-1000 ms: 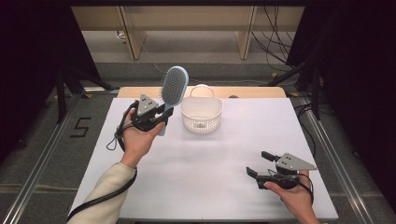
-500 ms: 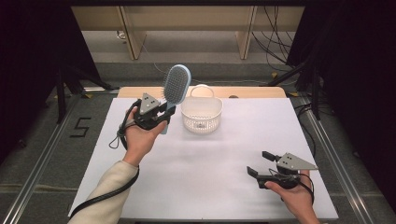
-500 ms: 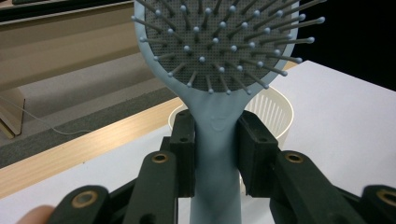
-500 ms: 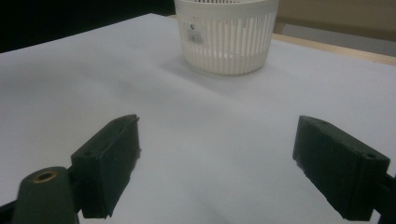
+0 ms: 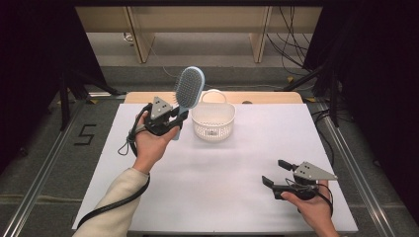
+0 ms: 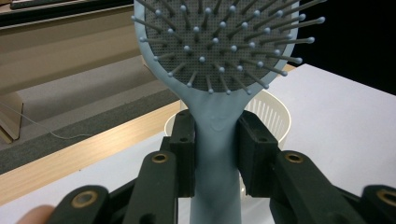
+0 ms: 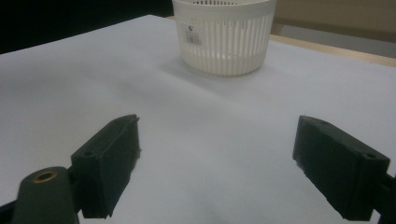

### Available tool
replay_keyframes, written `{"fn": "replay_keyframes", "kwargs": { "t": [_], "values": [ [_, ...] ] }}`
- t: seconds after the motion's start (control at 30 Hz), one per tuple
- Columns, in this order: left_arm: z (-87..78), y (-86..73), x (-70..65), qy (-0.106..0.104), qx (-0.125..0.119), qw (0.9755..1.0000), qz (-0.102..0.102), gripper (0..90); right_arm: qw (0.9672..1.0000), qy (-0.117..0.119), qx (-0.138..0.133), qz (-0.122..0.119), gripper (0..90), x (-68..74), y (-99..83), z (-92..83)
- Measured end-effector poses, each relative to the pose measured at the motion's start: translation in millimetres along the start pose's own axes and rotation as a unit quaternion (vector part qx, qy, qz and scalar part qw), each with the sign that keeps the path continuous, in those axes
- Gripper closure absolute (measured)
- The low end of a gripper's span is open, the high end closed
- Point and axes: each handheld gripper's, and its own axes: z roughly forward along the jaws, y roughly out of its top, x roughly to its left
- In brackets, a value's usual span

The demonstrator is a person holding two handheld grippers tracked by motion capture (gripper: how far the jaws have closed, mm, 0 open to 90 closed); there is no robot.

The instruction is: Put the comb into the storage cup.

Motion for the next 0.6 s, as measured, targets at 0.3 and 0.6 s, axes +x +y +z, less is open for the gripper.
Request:
{"fn": "replay_keyframes", "kwargs": {
  "t": [0.3, 0.6],
  "values": [
    [2.0, -0.1, 0.0, 0.000, 0.001, 1.0000, 0.004, 69.9, 1.0000, -0.002, -0.001, 0.003, 15.7, 0.1, 0.1, -0.2],
    [6.4, 1.9, -2.4, 0.001, -0.003, 0.9999, 0.010, 69.9, 1.0000, -0.001, -0.006, 0.005, 15.7, 0.1, 0.1, -0.6]
  ]
}}
